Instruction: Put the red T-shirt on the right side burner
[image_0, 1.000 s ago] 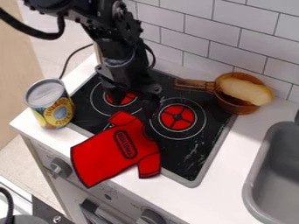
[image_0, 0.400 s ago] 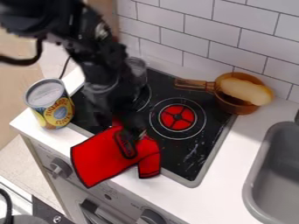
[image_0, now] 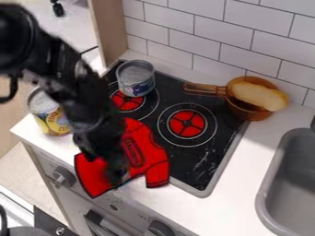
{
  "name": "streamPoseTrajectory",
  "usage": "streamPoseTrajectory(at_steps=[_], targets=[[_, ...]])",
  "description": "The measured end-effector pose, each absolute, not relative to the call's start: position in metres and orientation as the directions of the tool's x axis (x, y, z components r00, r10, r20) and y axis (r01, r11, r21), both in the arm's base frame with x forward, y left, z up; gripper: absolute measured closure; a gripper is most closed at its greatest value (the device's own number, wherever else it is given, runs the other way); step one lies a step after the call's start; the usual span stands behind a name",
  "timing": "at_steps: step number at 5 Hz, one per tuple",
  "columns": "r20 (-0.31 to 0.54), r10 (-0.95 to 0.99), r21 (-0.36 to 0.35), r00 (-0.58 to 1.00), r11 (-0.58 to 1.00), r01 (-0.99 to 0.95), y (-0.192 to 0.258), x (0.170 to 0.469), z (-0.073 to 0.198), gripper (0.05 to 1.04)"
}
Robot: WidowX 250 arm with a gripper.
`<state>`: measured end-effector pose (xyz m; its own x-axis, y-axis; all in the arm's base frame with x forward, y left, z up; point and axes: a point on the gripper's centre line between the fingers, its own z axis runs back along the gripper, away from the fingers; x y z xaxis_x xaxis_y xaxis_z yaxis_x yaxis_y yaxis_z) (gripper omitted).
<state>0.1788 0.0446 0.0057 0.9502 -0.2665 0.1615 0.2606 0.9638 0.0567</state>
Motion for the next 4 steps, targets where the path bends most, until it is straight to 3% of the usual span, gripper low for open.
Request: streamPoseTrajectory(at_steps=[2, 3, 4], targets=[[0.196, -0.251, 0.035, 0.948, 0.968, 0.249, 0.047, 0.185, -0.010, 0.084], [0.220, -0.221, 0.031, 0.950, 0.975, 0.220, 0.050, 0.192, -0.011, 0.139], [0.234, -0.196, 0.055, 0.952, 0.980, 0.189, 0.052, 0.200, -0.014, 0.352]])
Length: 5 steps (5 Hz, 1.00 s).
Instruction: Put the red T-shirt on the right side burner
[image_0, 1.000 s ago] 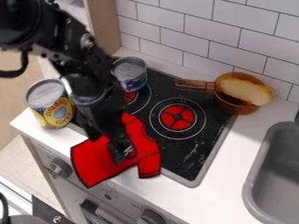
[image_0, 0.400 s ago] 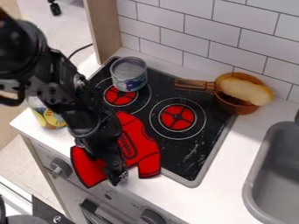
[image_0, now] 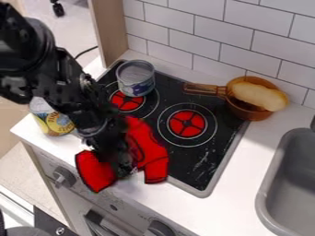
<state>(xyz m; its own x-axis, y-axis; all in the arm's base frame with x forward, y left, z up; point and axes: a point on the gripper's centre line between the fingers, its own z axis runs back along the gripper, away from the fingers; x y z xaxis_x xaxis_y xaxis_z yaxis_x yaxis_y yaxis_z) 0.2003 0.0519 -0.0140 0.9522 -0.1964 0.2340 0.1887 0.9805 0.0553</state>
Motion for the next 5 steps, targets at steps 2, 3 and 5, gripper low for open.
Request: streamPoseTrajectory(at_steps=[2, 3, 5], targets=[[0.273, -0.160, 0.055, 0.949, 0.987, 0.150, 0.050, 0.208, -0.015, 0.851], [0.293, -0.139, 0.021, 0.946, 0.990, 0.139, 0.039, 0.212, -0.012, 1.005], [0.327, -0.146, -0.031, 0.934, 0.986, 0.165, -0.013, 0.242, -0.008, 1.030]])
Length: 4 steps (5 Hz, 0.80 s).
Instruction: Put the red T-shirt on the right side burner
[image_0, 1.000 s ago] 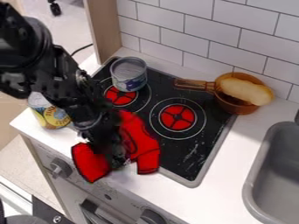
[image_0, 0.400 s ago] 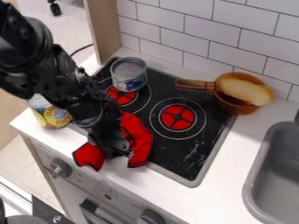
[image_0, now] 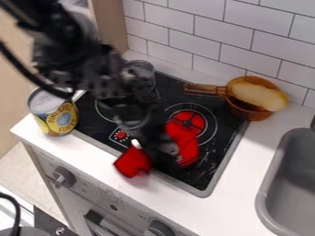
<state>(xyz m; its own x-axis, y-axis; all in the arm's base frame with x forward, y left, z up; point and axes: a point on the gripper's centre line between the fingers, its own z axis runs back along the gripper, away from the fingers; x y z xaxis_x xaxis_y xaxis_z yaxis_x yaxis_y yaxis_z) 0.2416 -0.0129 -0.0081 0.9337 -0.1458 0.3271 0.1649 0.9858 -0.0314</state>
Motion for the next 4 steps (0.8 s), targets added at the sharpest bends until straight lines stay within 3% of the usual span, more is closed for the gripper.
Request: streamPoseTrajectory(at_steps=[3, 4], targets=[[0.385, -0.103, -0.015, 0.917, 0.993, 0.118, -0.060, 0.284, -0.010, 1.007], [0.364, -0.095, -0.054, 0.927, 0.991, 0.123, -0.067, 0.287, -0.010, 0.855]])
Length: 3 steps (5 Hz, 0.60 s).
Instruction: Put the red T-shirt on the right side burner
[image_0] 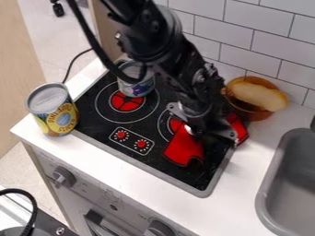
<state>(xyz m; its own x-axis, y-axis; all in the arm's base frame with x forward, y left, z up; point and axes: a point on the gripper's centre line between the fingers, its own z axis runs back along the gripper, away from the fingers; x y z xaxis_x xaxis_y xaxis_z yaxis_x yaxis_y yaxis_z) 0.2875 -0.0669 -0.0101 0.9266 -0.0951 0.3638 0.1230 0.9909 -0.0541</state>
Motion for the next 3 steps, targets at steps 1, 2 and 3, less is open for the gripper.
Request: streamPoseTrajectory(at_steps=[1, 2, 3], targets=[[0.340, -0.065, -0.082, 0.938, 0.992, 0.098, -0.0658, 0.2861, -0.0098, 0.598], [0.325, -0.029, -0.106, 0.945, 0.992, 0.067, -0.0615, 0.2792, -0.0068, 0.306], [0.347, -0.011, -0.107, 0.938, 0.993, 0.051, -0.0597, 0.2779, -0.0002, 0.090]])
